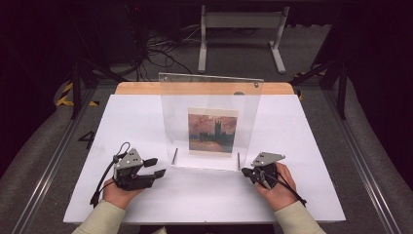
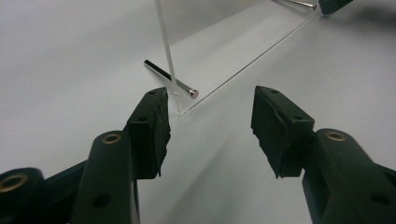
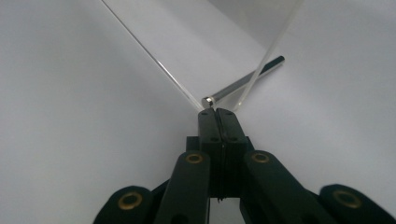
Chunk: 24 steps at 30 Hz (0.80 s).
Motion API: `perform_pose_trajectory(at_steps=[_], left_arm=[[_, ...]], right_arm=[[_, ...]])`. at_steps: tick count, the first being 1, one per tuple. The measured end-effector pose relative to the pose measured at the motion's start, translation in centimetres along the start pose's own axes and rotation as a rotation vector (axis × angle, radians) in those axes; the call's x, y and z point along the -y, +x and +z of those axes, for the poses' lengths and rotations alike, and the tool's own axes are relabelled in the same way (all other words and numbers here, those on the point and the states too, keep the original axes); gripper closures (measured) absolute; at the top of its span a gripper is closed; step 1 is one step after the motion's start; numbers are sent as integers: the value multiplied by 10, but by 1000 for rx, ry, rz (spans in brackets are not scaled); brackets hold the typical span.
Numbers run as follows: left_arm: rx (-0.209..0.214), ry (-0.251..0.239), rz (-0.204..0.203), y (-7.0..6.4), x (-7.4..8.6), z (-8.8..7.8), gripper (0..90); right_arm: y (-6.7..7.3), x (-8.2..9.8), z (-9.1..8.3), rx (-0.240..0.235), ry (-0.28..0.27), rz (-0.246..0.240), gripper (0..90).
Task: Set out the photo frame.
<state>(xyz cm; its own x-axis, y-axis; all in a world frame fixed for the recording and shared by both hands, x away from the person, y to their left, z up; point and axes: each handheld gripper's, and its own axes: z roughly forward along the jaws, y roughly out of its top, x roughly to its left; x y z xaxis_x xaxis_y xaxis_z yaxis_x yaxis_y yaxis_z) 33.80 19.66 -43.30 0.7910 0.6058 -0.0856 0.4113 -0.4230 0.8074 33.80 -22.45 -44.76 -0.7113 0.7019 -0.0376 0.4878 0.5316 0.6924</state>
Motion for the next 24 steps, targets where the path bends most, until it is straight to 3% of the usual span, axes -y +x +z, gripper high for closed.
perform_pose_trajectory(at_steps=[5, 14, 20, 24], left_arm=[[-3, -2, 6, 0, 0, -1, 469], [-10, 3, 1, -2, 2, -1, 469], [-16, 3, 0, -1, 3, -2, 469], [-16, 0, 2, 0, 3, -3, 469]], right_arm=[[1, -2, 5, -6, 7, 3, 900], [-9, -5, 12, 48, -1, 12, 900], [-12, -5, 13, 47, -8, 22, 900], [-11, -8, 1, 36, -62, 38, 900]])
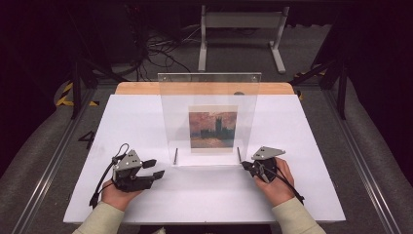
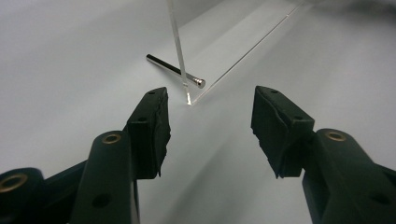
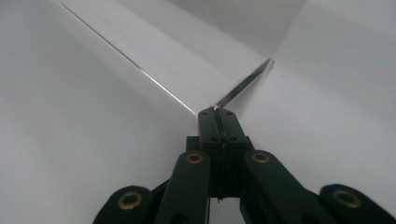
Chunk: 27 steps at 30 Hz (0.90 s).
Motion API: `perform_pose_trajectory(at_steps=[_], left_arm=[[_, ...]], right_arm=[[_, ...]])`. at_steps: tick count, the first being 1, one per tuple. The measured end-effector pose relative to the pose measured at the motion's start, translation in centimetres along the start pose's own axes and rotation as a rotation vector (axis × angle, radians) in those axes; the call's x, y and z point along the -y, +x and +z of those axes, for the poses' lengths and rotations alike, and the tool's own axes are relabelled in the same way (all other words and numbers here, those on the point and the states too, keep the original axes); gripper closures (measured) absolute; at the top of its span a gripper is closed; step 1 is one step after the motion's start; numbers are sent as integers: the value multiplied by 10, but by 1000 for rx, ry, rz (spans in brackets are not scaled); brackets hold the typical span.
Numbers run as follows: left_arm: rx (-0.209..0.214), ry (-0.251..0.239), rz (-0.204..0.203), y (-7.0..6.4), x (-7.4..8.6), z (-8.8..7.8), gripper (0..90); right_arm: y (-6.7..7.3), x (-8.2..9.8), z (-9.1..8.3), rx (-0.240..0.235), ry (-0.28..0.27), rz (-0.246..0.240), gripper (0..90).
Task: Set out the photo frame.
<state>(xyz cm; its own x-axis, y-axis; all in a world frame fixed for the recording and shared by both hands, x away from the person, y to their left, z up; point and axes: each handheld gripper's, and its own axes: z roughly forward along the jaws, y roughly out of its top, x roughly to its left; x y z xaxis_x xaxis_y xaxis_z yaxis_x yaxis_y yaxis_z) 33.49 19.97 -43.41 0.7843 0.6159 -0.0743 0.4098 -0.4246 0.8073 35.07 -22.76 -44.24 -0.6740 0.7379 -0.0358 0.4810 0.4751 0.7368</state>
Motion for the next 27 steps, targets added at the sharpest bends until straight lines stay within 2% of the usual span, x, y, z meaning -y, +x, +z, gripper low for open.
perform_pose_trajectory(at_steps=[1, 2, 4, 6, 9, 13, 14, 20, 23, 27], left_arm=[[0, -3, -8, 0, 0, 0, 468], [0, -3, -8, 0, 0, 0, 467], [-3, -13, -11, -1, -1, -4, 464], [4, -31, -19, -1, -2, -6, 448], [-1, -50, -24, -1, -4, -10, 436], [-18, -64, -21, -1, -5, -16, 407], [-23, -66, -24, -2, -5, -18, 397], [-56, -114, -20, 0, 3, -31, 384], [-70, -140, -28, 5, 8, -41, 381], [-89, -149, -43, 11, 16, -49, 368]], right_arm=[[0, -3, -8, -4, -36, 3, 899], [0, -3, -8, -4, -36, 3, 899], [0, -6, -20, -10, -89, 7, 892], [-1, -10, -34, -16, -147, 5, 847], [-1, -15, -51, -14, -204, -6, 790], [-6, -16, -70, -12, -269, -1, 648], [-9, -15, -74, -6, -286, 0, 576], [-26, -5, -92, 42, -319, -3, 374], [-33, 2, -102, 67, -344, -2, 333], [-44, 12, -113, 106, -361, 17, 300]])
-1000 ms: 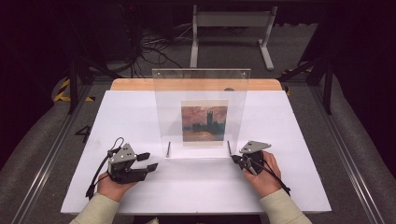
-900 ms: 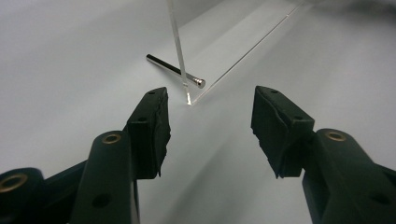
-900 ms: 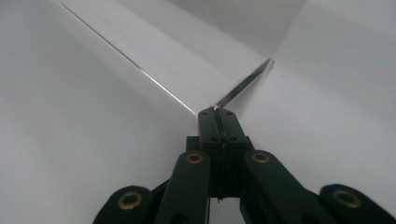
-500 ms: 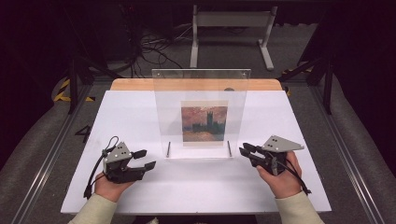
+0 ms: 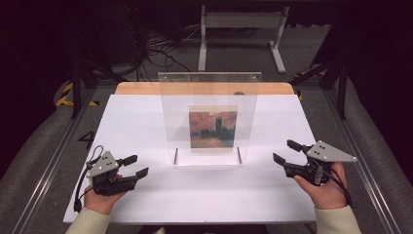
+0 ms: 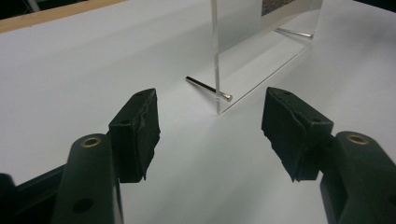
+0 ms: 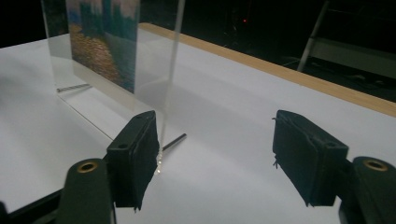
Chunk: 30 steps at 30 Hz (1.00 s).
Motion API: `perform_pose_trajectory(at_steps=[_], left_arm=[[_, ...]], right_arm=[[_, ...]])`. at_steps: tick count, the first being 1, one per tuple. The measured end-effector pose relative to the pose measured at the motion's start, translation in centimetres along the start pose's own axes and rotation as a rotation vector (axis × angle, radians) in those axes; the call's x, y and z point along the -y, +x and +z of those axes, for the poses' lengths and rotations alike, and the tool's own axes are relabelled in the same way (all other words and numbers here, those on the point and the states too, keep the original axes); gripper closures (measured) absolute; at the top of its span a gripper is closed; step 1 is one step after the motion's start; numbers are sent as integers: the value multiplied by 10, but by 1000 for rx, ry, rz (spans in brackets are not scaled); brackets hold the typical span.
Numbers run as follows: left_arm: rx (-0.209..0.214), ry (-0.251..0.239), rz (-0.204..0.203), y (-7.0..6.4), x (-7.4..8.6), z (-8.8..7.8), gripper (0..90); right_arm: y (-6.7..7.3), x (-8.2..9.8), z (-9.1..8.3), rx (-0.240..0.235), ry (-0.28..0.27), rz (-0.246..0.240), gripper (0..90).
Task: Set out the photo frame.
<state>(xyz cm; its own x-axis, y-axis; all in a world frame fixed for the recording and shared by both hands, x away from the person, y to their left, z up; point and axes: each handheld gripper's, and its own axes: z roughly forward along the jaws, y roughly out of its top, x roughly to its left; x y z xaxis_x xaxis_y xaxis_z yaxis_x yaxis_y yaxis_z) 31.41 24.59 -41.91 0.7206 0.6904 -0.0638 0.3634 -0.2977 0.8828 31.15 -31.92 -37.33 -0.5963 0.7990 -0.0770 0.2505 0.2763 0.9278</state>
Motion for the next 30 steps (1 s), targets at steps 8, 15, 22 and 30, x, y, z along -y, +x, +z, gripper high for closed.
perform_pose_trajectory(at_steps=[8, 15, 22, 30], left_arm=[[-36, -24, -3, 10, 13, -8, 266], [-37, -56, -8, 23, 32, 2, 191], [-23, -86, -50, 29, 41, 6, 188], [-34, -49, -37, 27, 41, 10, 193]], right_arm=[[-24, 32, -7, 43, 17, 53, 204], [-37, 59, 2, 55, 56, 64, 209], [-43, 76, 12, 69, 75, 111, 212], [-39, 81, 19, 61, 100, 104, 224]])
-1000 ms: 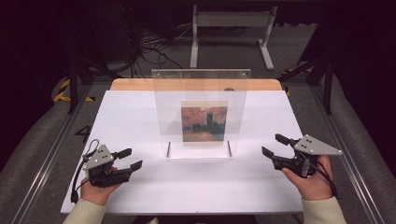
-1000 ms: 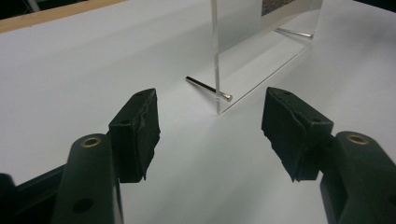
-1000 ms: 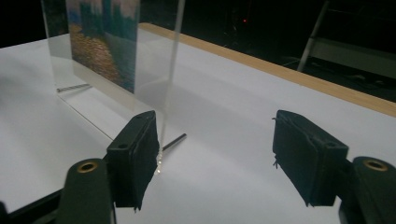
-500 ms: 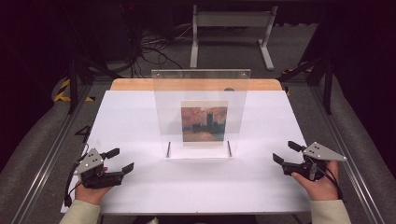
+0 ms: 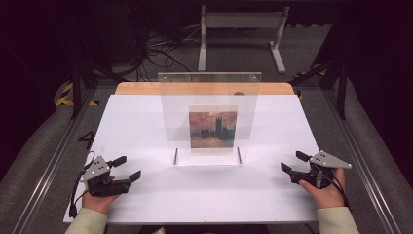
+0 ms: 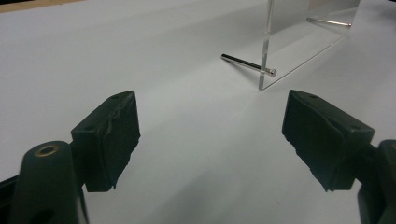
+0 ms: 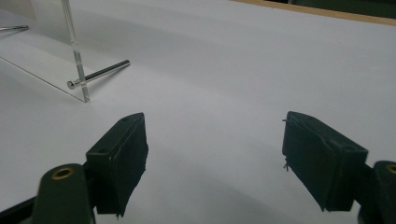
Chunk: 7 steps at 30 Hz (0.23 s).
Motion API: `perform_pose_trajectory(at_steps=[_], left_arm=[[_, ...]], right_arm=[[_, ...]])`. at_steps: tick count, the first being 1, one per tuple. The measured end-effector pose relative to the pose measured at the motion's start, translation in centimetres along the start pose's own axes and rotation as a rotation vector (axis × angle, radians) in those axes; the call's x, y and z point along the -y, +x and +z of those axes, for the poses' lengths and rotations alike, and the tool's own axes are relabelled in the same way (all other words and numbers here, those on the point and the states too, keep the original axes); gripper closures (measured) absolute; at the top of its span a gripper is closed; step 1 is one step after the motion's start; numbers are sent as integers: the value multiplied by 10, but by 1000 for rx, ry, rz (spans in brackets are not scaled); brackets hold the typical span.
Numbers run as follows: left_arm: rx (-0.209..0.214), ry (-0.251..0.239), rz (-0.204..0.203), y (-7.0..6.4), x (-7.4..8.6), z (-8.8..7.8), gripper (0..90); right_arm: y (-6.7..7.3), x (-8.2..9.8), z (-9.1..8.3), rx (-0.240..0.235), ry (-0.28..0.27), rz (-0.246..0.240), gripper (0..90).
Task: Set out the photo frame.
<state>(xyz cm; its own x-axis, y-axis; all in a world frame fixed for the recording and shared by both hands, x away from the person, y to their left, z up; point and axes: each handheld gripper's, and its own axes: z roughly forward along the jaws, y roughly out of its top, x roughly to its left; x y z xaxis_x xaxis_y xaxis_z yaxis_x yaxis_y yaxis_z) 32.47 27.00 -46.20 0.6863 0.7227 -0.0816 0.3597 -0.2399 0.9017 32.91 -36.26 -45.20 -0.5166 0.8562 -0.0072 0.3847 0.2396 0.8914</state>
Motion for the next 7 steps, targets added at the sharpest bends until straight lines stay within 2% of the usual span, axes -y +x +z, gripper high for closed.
perform_pose_trajectory(at_steps=[7], left_arm=[[5, -9, -2, 0, -1, 0, 191]], right_arm=[[1, 0, -2, 3, -27, 7, 225]])
